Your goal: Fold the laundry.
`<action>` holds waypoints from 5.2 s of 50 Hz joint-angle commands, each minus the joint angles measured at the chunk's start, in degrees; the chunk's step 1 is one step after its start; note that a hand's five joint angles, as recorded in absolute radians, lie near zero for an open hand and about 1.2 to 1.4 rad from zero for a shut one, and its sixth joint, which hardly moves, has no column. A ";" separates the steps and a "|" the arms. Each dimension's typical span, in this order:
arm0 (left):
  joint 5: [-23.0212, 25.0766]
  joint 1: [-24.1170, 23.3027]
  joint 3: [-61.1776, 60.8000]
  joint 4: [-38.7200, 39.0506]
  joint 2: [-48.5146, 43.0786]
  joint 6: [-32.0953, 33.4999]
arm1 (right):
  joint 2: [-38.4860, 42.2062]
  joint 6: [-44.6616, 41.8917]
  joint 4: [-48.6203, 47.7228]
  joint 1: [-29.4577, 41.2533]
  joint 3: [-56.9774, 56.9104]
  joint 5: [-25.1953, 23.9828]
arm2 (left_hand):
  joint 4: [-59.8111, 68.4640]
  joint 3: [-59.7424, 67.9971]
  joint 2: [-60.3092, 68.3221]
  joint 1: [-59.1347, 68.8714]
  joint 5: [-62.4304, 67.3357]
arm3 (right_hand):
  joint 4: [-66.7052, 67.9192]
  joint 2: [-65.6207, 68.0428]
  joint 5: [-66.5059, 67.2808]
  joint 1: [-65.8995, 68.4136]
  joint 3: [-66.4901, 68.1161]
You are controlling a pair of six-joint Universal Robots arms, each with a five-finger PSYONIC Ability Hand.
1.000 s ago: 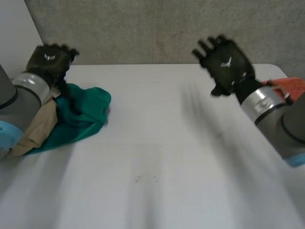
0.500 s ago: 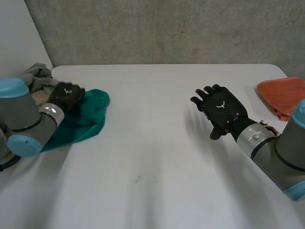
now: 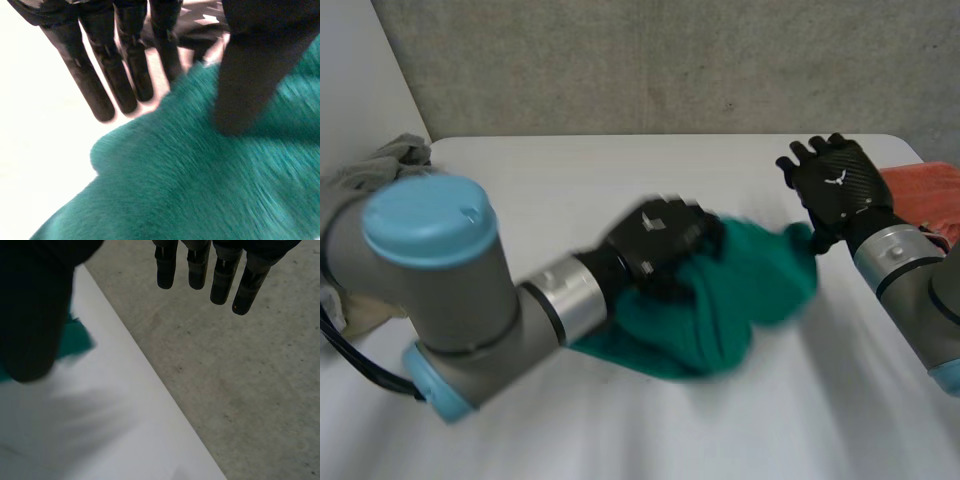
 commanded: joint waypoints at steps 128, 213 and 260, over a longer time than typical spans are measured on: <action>-31.95 8.73 2.26 -4.49 -2.14 17.31 | 8.57 1.57 8.48 5.49 0.29 0.10 | -28.44 -27.37 -27.11 -24.48 -27.75 | 66.52 67.31 66.46 68.34 67.63; -29.23 13.48 29.70 20.20 -1.54 26.10 | 6.20 -7.48 -5.20 -0.05 -32.14 7.74 | 31.42 32.49 32.75 35.38 32.11 | 66.52 67.31 66.46 68.34 67.63; -28.53 12.52 -13.19 21.43 6.99 23.20 | 3.03 15.54 25.42 -13.30 -11.66 -1.04 | 31.42 32.49 32.75 35.38 32.11 | -3.48 -2.69 -3.54 -1.66 -2.37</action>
